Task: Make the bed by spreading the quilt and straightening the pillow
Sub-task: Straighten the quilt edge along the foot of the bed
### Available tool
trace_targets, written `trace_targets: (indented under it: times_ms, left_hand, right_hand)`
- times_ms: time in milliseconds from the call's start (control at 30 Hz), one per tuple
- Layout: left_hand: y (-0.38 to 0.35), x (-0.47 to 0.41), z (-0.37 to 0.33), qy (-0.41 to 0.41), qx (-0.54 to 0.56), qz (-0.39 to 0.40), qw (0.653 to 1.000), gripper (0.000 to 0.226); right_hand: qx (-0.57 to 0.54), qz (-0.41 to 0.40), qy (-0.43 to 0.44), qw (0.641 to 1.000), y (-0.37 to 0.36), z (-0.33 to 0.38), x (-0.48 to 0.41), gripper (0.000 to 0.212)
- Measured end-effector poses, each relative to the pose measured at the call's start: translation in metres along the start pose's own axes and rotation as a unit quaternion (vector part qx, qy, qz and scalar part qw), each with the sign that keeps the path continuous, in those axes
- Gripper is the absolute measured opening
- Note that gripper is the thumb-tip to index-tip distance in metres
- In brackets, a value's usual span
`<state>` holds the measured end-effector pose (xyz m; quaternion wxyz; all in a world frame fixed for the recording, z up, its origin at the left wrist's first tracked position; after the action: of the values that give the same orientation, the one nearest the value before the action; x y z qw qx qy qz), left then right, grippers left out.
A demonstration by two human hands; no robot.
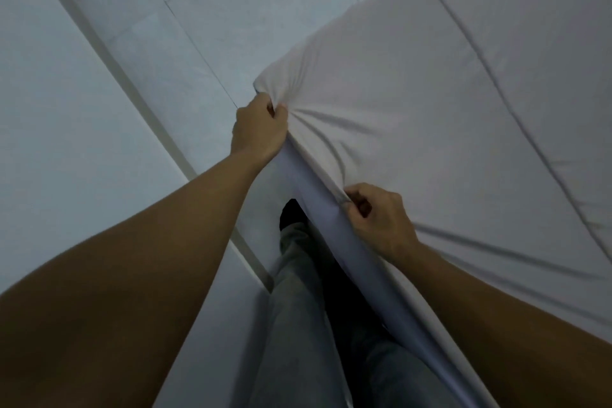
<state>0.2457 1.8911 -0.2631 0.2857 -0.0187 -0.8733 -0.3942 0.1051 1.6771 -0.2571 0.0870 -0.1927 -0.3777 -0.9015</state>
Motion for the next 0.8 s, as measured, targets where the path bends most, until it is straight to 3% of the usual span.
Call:
trace_targets:
  times_ms: [100,167,267,333,433,567,667,733,800]
  left_hand:
    - [0.004,-0.002,0.003,-0.001,-0.026,0.005,1.0,0.03]
    - [0.005,-0.003,-0.002,-0.016,-0.037,-0.041,0.998,0.035]
    - [0.001,-0.008,-0.018,-0.137,-0.122,-0.125,0.975,0.047]
    - [-0.008,-0.015,-0.026,-0.235,-0.143,-0.101,0.956,0.051]
    - [-0.035,-0.028,-0.021,-0.329,-0.213,0.003,0.92,0.059]
    - [-0.037,-0.036,0.002,-0.289,-0.262,0.019,0.92,0.063]
    - [-0.028,-0.035,0.0,-0.228,-0.29,0.001,0.929,0.061]
    - [-0.028,-0.027,-0.017,-0.243,-0.3,-0.034,0.922,0.061]
    - [-0.039,-0.017,-0.033,-0.313,-0.293,-0.014,0.903,0.061]
  right_hand:
    - [-0.026,0.04,0.012,0.999,0.004,-0.004,-0.002,0.022]
    - [-0.028,0.045,0.04,0.998,0.009,-0.005,-0.003,0.022]
    - [0.048,-0.082,0.121,0.988,0.025,-0.002,-0.012,0.023]
    - [0.132,-0.142,0.124,0.973,0.033,-0.009,-0.021,0.041]
    - [0.228,-0.072,0.073,0.968,0.025,-0.031,-0.034,0.074]
    - [0.28,-0.061,0.03,0.958,-0.017,-0.027,-0.03,0.081]
    - [0.267,-0.023,0.107,0.957,-0.042,-0.011,-0.012,0.077]
    - [0.236,-0.001,0.16,0.959,-0.039,-0.008,-0.003,0.071]
    - [0.181,-0.013,0.162,0.97,-0.021,-0.01,-0.006,0.066]
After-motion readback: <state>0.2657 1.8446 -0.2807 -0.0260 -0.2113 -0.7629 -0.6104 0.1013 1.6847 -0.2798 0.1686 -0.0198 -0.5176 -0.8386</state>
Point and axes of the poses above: each hand's wrist, its own x-axis away from the middle knuckle, its own y-axis out of the back of the hand, z = x × y, the point moved 3 cm from there along -x, towards the middle knuckle
